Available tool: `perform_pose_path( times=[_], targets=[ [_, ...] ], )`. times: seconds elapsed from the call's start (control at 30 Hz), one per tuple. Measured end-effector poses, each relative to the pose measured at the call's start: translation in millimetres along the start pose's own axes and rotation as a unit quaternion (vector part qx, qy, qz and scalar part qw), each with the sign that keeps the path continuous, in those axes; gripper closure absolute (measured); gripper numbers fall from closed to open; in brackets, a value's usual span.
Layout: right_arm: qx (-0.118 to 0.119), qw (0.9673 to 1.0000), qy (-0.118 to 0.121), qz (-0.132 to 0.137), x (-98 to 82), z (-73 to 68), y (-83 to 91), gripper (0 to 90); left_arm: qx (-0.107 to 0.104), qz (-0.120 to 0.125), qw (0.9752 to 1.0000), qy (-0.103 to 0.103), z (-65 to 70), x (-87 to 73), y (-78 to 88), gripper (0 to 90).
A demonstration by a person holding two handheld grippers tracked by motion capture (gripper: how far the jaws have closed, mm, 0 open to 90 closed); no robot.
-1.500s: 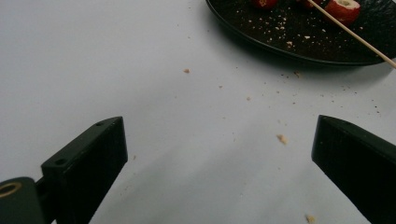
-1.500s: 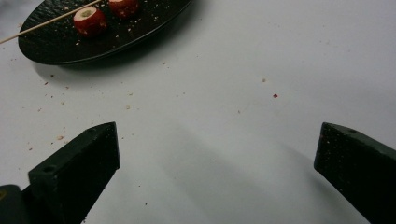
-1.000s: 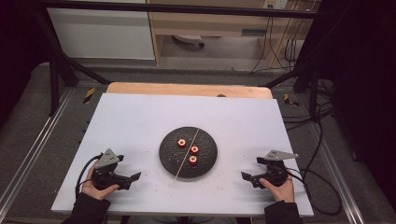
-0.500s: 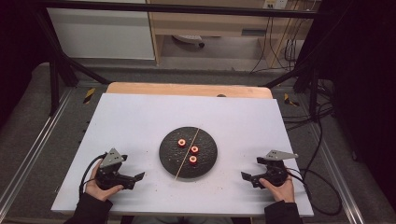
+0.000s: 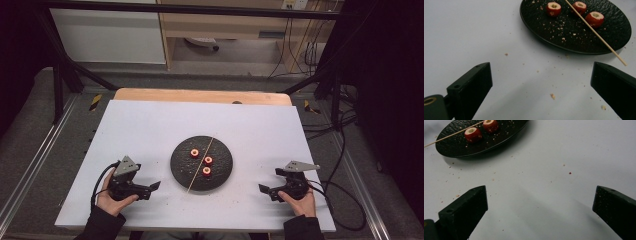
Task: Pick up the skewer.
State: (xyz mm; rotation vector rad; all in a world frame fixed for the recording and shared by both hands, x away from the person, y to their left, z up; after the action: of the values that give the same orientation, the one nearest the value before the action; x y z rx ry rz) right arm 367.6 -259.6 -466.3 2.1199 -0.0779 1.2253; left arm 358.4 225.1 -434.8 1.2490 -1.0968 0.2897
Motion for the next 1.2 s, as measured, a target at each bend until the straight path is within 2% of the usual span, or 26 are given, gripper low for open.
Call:
perform_pose_path(
  times=[0.13,0.63,1.07,1.2],
  targets=[
    [-0.001,1.0,0.0,-0.002,-0.2,0.5,-1.3,0.6,0.006,-0.006,1.0,-0.002,6.9,7.1,-2.9,4.4],
    [-0.002,1.0,-0.003,-0.005,-0.7,-0.2,-2.0,0.8,-0.009,-0.031,0.999,-0.031,45.7,41.8,-22.2,8.3],
    [-0.002,1.0,-0.001,-0.006,-0.8,0.2,-2.7,0.9,-0.01,-0.066,0.9974,-0.027,71.8,62.5,-45.8,20.0],
    [-0.001,1.0,-0.002,-0.006,-0.8,0.1,-2.8,0.9,-0.009,-0.076,0.9967,-0.027,80.5,66.2,-53.1,27.8]
  ],
)
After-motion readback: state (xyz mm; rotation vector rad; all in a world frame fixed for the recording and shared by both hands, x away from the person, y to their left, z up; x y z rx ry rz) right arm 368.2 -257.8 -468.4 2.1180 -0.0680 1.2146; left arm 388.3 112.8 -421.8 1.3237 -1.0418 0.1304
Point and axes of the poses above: each handheld gripper's, and its own axes: y roughly backward along the jaws, x roughly out of its top, z roughly to its right, the point moved 2 cm from there along -y, roughly forward along the jaws, and after that the axes turned 13 degrees about x, right-handed, at the moved point
